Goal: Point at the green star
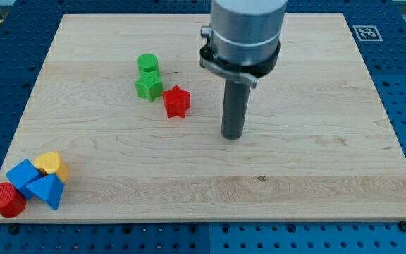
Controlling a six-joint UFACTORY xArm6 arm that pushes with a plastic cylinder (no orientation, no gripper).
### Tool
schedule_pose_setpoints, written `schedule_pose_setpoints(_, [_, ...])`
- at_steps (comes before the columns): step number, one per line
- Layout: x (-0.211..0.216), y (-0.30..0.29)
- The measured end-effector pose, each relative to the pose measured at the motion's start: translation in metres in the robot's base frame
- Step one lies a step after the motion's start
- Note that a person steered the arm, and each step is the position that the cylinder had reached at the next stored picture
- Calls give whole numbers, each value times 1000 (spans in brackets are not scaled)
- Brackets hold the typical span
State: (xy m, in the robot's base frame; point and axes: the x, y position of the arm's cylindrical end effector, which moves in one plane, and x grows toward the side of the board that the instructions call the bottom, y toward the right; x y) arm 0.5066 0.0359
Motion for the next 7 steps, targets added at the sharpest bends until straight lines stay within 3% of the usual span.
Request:
schedule_pose_setpoints(1, [19, -14])
schedule_pose_setpoints(4, [24, -87])
schedule_pose_setpoints(7, [-14, -146])
